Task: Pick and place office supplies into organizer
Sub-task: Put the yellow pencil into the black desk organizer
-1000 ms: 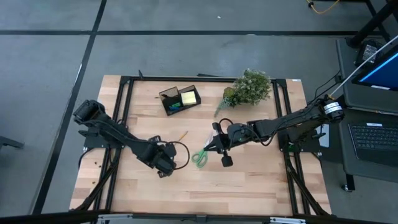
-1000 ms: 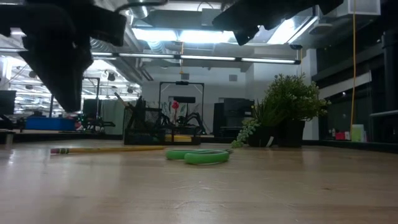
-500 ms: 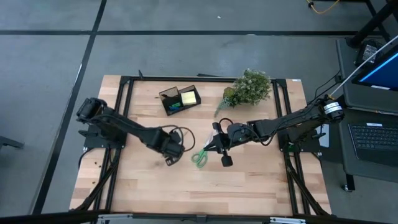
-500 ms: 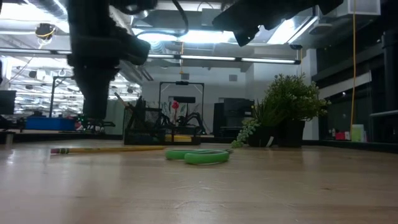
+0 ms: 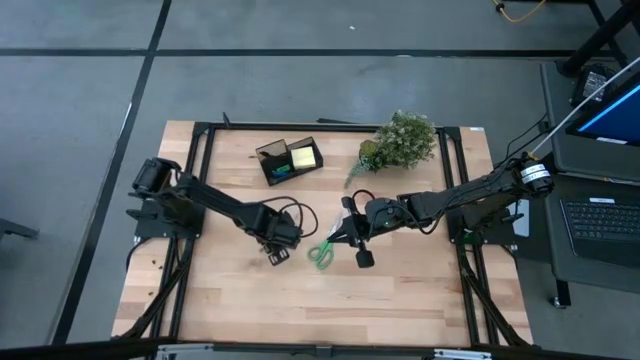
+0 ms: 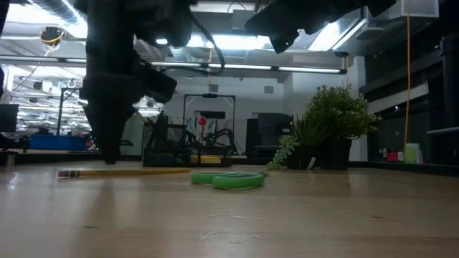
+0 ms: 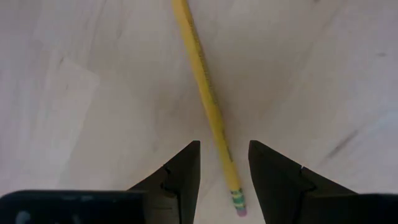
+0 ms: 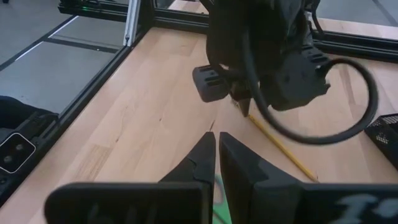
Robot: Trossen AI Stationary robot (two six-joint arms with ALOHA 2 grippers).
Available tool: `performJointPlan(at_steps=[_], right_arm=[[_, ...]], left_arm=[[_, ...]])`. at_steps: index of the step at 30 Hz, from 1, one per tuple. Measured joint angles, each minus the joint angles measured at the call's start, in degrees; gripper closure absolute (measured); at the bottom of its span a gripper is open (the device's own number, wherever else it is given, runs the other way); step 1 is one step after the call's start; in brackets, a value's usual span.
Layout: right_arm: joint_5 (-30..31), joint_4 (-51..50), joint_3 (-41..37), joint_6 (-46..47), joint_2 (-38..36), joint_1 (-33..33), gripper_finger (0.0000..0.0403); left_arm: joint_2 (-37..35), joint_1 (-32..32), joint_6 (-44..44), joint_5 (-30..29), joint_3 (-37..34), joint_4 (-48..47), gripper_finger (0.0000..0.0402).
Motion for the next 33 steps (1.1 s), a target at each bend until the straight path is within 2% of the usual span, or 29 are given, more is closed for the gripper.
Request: performJointPlan(at_steps=[15, 33], right_arm=[[0.0, 0.1, 0.0, 0.0, 0.0, 0.0, 0.0377], [0.0, 0.0, 0.0, 0.1, 0.0, 0.0, 0.0377]], left_arm=[[4.7, 2.2, 4.6, 1.4, 0.2, 1.4, 0.0272], [5.0, 2.2, 0.4, 2.7, 0.1, 3.2, 0.0272]])
